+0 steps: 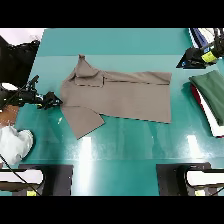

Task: Fold the shirts.

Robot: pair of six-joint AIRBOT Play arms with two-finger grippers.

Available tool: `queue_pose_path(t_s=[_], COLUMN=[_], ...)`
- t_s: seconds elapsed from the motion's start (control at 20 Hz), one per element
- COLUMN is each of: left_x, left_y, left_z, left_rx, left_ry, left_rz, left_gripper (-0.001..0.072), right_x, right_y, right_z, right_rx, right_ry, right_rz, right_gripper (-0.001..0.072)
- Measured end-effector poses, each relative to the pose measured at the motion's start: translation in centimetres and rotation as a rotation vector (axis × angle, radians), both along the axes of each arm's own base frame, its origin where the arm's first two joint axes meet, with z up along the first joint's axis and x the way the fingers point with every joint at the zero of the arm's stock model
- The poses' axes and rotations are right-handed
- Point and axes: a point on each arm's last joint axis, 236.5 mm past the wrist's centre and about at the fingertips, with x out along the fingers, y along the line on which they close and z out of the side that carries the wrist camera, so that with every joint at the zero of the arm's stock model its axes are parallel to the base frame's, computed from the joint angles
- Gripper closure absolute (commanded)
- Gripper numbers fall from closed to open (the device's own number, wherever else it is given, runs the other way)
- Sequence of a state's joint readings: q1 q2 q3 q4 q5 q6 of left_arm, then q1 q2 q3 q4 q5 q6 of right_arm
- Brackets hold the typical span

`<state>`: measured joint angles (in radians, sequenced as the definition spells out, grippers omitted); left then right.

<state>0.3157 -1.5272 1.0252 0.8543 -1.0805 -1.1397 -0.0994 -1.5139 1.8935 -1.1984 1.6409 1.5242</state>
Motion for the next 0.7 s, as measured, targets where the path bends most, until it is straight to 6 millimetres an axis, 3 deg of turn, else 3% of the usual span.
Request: queue_pose_path(t_s=[0.05, 0.1, 0.15, 0.45, 0.7], left_x=[0.1, 0.2, 0.3, 0.2, -1.4], left_y=[-0.2, -0.4, -0.8, -3.1, -3.7], left_z=[-0.1, -0.2, -0.3, 0.1, 4.7], left_rx=[0.005, 0.010, 0.023, 0.034, 0.062], left_ry=[-0.005, -0.011, -0.017, -0.029, -0.087], left_rz=[-0.004, -0.011, -0.024, -0.100, -0.181], left_gripper=[0.0341, 0.0441, 0.0672, 0.0678, 0.0677], right_x=[0.0, -0.1, -0.1, -1.4, -5.2], right_y=[0.1, 0.2, 0.2, -0.5, -2.7], right_z=[0.0, 0.0, 0.0, -0.6, -4.9], right_rx=[0.000, 0.001, 0.001, -0.002, 0.024], right_ry=[0.001, 0.003, 0.005, 0.060, 0.208], right_rz=[0.003, 0.004, 0.006, 0.003, -0.066], right_gripper=[0.0310, 0.0310, 0.0310, 0.0311, 0.0311])
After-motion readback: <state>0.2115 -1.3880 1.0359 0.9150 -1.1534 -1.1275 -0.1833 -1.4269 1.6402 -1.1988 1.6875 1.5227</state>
